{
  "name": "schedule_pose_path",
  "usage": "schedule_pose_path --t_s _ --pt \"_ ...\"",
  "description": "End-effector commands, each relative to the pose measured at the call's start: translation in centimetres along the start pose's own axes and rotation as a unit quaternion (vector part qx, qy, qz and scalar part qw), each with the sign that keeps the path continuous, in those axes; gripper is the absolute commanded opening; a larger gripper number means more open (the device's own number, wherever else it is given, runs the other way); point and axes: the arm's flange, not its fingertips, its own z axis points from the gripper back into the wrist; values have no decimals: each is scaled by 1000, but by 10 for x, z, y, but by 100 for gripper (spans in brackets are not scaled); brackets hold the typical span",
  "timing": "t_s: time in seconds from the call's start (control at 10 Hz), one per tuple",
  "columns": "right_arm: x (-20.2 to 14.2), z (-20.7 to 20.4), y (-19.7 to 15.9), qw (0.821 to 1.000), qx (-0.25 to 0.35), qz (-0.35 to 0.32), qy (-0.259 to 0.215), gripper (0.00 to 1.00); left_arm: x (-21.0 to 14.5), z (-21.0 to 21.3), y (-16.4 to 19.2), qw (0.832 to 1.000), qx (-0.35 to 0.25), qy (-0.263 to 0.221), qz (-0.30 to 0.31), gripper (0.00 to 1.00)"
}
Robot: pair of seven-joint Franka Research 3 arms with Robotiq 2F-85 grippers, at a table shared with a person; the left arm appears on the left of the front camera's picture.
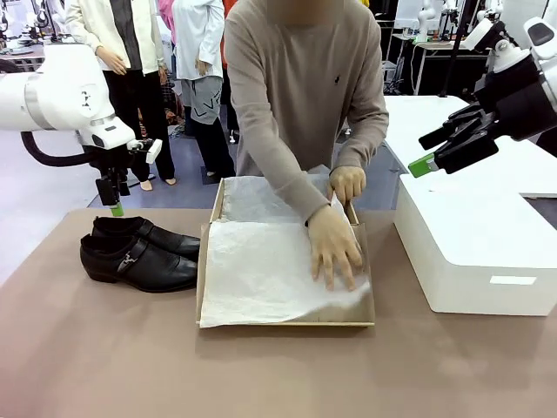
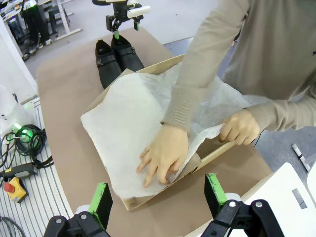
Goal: Pack the shoes into the box.
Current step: Place one shoe of the Shoes into the Shoes Box.
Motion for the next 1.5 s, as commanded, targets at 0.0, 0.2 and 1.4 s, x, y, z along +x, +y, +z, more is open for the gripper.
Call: schedule_pose_path --t_s 0.0,0.2,1.4 --pt "1 0 -1 1000 6 5 -10 100 1 -6 9 1000 1 13 13 100" --pt "1 0 -1 1000 6 5 -10 100 0 -16 11 1000 -12 11 18 100" --pt "1 0 -1 1000 6 5 -10 100 -2 -56 22 999 -35 26 -15 100"
